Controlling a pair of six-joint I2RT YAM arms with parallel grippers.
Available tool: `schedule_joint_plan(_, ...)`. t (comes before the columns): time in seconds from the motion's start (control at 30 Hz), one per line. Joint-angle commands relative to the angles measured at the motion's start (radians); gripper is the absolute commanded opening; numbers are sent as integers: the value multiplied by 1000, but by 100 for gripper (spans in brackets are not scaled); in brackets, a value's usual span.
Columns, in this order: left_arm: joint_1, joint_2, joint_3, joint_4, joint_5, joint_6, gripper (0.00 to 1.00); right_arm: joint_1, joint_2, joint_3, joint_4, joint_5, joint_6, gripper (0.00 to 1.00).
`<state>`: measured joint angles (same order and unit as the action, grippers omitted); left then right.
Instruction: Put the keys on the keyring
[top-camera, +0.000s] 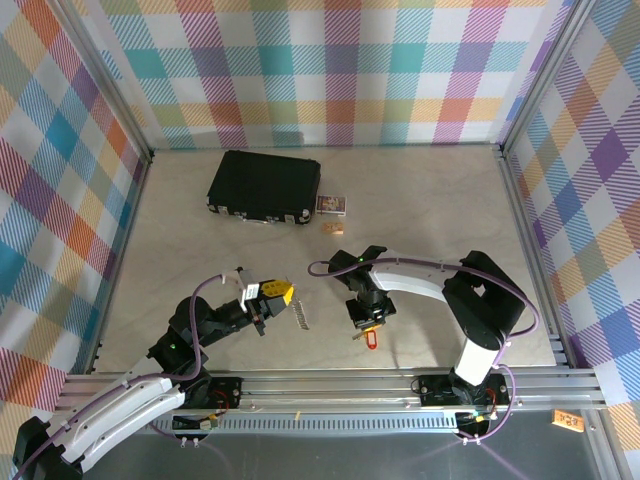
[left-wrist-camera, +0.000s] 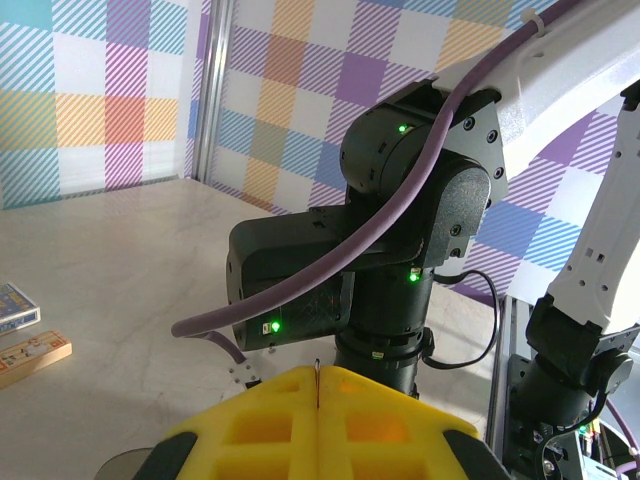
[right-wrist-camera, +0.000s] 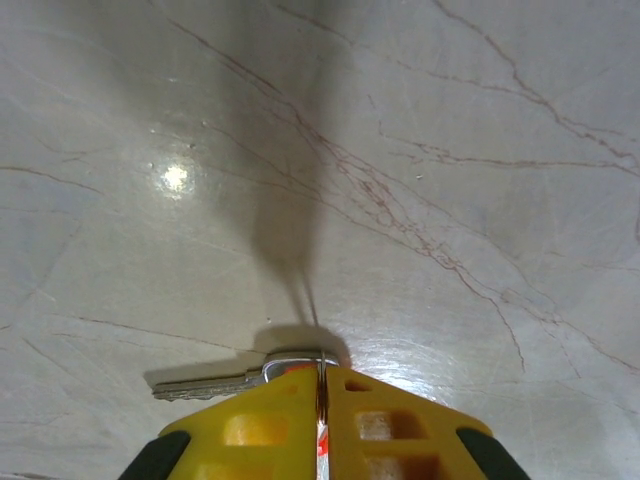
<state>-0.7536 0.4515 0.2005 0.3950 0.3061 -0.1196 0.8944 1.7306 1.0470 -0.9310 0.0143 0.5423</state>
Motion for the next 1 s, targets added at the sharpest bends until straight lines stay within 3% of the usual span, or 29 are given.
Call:
schedule_joint_plan(0.0,10,-7,-3,53,21,-11,0,0,-6,-8,-11,-9,-1,9)
schedule_joint_plan(0.4,10,74,45,53,39,1,0,19,-204,-55,97,-16,-101,1)
schedule_joint_plan(0.7,9,81,142,10,107,-52,0,124,-592,-160,234,-2,-225,0)
schedule_joint_plan(0.8,7,78,190,-27,146,-67,0,129,-716,-167,281,-67,-278,0)
schedule_joint_plan(0.97,4,107,309,-144,261,-70,0,128,-860,-177,366,-279,-372,3)
